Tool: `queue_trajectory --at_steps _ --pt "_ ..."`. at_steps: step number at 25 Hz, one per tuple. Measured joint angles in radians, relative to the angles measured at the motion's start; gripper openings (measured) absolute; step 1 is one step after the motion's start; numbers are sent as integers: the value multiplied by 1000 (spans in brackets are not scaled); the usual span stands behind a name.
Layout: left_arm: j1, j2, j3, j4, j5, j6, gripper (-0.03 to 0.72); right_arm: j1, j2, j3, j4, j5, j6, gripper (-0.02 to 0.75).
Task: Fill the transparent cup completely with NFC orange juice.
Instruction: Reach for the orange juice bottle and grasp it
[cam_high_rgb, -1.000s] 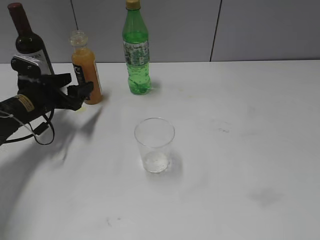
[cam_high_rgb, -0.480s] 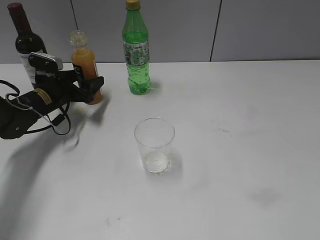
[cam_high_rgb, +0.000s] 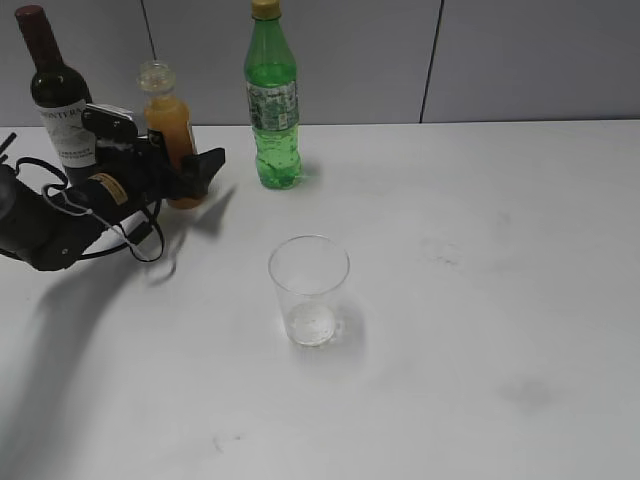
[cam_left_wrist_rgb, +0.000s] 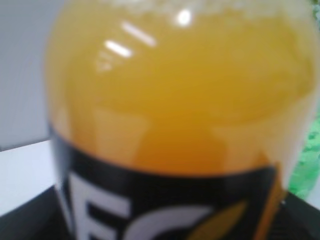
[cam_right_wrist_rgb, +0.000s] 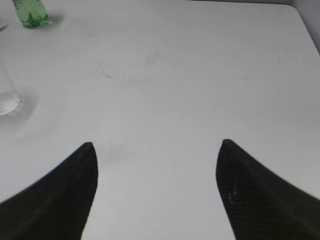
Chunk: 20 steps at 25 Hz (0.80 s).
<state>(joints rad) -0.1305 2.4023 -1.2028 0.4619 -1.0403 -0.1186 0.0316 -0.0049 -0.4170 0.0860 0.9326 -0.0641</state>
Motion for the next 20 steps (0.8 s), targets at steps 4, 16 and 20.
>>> queue_trajectory --at_steps 4,16,20 --pt "-5 3 -1 -25 3 0 622 0 0 0 0 0 0 573" --pt "-5 4 -4 -50 4 0 470 0 0 0 0 0 0 573" --pt "-5 1 1 -39 4 0 470 0 0 0 0 0 0 573"
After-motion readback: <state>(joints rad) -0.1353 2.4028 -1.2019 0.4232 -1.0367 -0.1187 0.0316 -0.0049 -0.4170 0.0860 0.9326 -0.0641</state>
